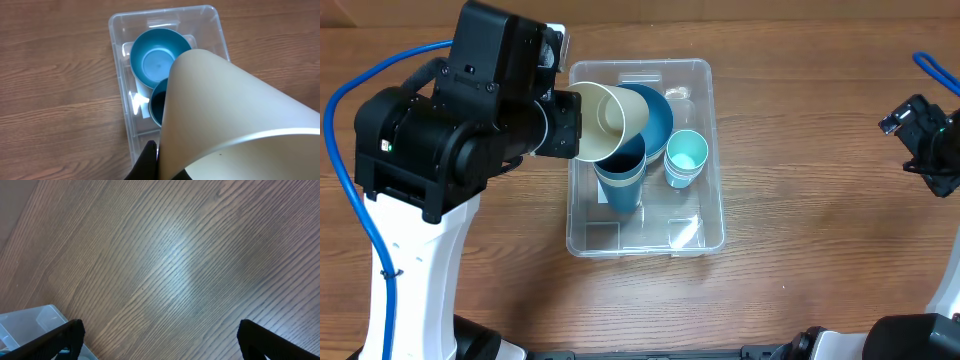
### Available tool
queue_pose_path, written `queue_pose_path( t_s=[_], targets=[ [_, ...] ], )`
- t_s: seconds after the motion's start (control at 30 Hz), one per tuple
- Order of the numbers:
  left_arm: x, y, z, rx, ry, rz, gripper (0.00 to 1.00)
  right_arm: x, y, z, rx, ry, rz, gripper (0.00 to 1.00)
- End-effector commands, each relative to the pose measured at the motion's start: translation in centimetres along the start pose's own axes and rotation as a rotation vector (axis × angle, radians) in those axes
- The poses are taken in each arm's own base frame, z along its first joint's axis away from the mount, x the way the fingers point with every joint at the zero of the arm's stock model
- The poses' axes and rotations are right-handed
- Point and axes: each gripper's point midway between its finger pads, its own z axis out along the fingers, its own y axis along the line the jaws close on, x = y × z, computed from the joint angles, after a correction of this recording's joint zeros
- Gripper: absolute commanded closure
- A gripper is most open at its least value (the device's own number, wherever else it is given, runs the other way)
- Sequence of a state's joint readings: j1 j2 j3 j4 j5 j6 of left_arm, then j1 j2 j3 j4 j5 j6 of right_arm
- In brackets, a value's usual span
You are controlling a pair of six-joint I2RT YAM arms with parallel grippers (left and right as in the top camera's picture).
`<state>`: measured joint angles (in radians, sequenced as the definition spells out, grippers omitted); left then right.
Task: Pack container
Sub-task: 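Carry the cream cup over the bin and drop it onto the blue cups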
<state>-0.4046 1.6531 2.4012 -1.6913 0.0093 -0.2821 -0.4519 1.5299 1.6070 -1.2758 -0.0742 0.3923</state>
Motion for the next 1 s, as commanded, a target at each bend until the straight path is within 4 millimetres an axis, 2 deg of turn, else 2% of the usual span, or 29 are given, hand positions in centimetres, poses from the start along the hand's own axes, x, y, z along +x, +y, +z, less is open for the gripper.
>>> queue_pose_path(
  t_s=[0.0, 0.1, 0.2, 0.57, 0.97],
  targets=[
    [0.6, 0.3, 0.8, -0.022, 0.033, -0.007, 0.96, -0.4, 0.1, -0.4, -0.006, -0.017, 0.006, 0.00],
    [1.7, 0.5, 2.2, -0.035, 0.094, -0.006, 0.96, -0.4, 0.1, -0.4, -0.006, -0.017, 0.006, 0.00],
    [2.1, 0.7, 2.7, -0.042, 0.117, -0.007, 0.96, -0.4, 0.1, -0.4, -0.006, -0.018, 0.006, 0.00],
    [2.4, 0.1, 2.9, -0.008, 0.135, -0.006, 0.96, -0.4, 0.1, -0.4, -0.006, -0.018, 0.006, 0.00],
    [3.2, 1.0, 4.0, -0.060, 0.175, -0.004, 0.96, -0.4, 0.1, -0.4, -0.006, -0.017, 0.006, 0.00]
  ],
)
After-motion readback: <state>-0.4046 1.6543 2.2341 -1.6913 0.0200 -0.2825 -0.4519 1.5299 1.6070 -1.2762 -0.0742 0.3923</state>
